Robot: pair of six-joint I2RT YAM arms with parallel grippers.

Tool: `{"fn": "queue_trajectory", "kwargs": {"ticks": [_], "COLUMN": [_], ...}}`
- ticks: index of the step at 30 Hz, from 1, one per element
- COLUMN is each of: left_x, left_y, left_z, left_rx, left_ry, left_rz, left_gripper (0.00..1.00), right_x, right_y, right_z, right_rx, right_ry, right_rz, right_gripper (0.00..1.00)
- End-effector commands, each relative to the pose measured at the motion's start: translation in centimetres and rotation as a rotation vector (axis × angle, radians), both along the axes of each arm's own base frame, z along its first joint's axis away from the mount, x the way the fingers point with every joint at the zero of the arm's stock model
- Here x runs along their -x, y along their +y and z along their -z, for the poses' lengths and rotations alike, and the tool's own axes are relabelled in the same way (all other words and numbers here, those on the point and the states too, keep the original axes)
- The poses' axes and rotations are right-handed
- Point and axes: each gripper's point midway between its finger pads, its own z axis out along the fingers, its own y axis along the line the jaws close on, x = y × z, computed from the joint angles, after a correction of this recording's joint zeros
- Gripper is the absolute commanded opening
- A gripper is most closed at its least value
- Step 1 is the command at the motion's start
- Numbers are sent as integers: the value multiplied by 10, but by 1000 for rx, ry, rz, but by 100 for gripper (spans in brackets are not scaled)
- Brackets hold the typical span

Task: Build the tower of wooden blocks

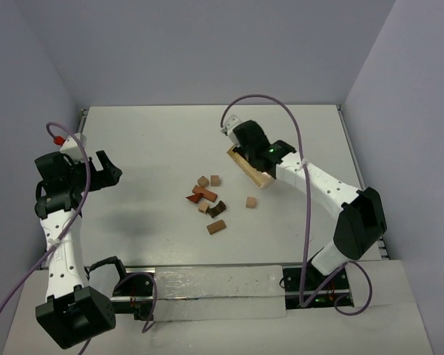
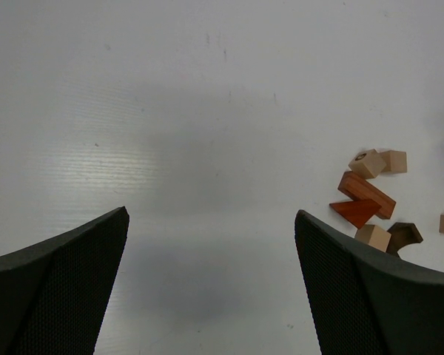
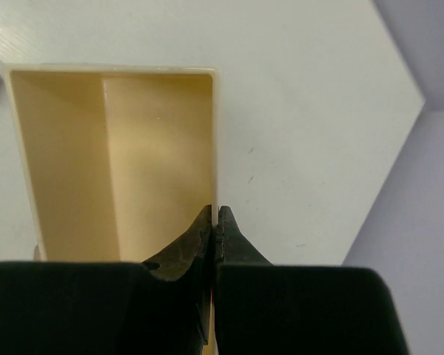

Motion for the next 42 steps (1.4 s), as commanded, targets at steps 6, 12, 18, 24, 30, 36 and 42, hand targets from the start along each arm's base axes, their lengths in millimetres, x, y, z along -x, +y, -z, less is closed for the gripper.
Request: {"fn": "queue_trajectory", "kwargs": {"ticks": [6, 12, 18, 24, 30, 36, 42], "left_x": [15, 14, 8, -1, -9, -16, -18], "left_y": [-41, -45, -40, -35, -32, -30, -29], "left_z": [-29, -29, -24, -22, -13, -9, -8], "left_rx": [-7, -6, -5, 12, 38, 73, 77], "left_ry": [-146, -159, -158, -165, -136, -124, -118], "left_rz": [291, 327, 300, 262, 247, 218, 213], "left_gripper": [99, 99, 99, 99, 99, 99, 99], "right_x": [-42, -83, -117, -134, -142, -135, -130], "right_y": [-162, -260, -312, -325, -333, -336, -335], "right_z": [-9, 9, 40, 76, 99, 119, 126], "right_rx": [-271, -339, -428, -470, -478, -473, -472], "right_ry": [137, 207, 272, 323, 318, 336, 336], "right_rz": [287, 421, 483, 518, 565, 612, 609], "right_gripper": [0, 0, 0, 0, 0, 0, 31]}}
